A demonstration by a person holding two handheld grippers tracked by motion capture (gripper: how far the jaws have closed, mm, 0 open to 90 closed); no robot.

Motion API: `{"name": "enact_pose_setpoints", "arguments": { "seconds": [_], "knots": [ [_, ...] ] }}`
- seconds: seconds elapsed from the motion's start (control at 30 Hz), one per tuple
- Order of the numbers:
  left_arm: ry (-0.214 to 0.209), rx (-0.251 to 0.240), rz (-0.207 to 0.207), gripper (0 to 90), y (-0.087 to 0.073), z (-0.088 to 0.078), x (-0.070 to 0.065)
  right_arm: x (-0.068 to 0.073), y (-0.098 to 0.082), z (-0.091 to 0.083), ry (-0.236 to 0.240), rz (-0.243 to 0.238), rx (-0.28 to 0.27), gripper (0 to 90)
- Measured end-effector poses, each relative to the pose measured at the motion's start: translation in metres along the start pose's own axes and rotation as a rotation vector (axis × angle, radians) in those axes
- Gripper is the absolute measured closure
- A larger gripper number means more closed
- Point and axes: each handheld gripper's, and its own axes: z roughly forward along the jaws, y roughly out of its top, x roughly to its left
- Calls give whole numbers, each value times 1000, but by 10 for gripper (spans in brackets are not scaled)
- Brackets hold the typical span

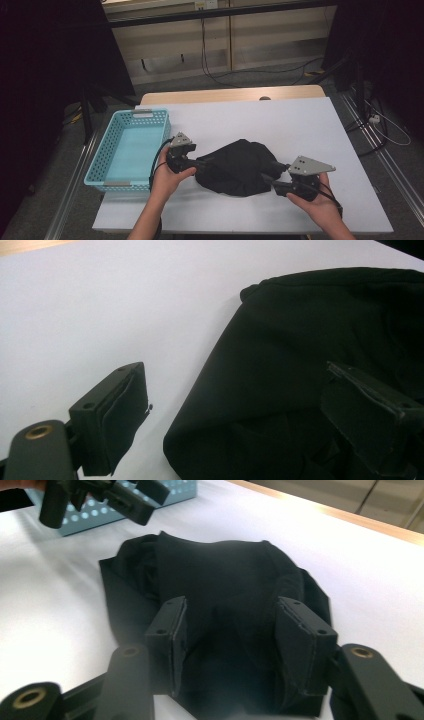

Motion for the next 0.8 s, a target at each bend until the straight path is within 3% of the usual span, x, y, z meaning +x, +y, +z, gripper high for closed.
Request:
{"name": "enact_pose_setpoints", "arguments": {
  "seconds": [0.2, 0.4, 0.47, 0.57, 0.63, 0.67, 0.73, 0.8],
  "knots": [
    [7, 4, 1, 120, -3, -4, 1, 1, 2, 6, -3, -21, 23, 371],
    [13, -3, -7, 119, -4, -8, 2, 5, 8, 7, -19, -31, 11, 328],
    [15, -2, -11, 119, -5, -8, 2, 8, 9, 9, -2, -38, 8, 350],
    [13, -1, -17, 119, -6, -8, 3, 15, 10, 14, 46, -61, 33, 457],
    [14, -1, -17, 119, -6, -8, 3, 19, 7, 19, 92, -86, 64, 622],
    [16, -1, -15, 119, -6, -8, 3, 21, 5, 22, 108, -95, 94, 634],
    [15, 2, -13, 119, -6, -8, 3, 23, 0, 30, 94, -112, 139, 601],
    [14, 2, -13, 119, -6, -8, 2, 22, -4, 36, 86, -116, 167, 514]
  ]
}}
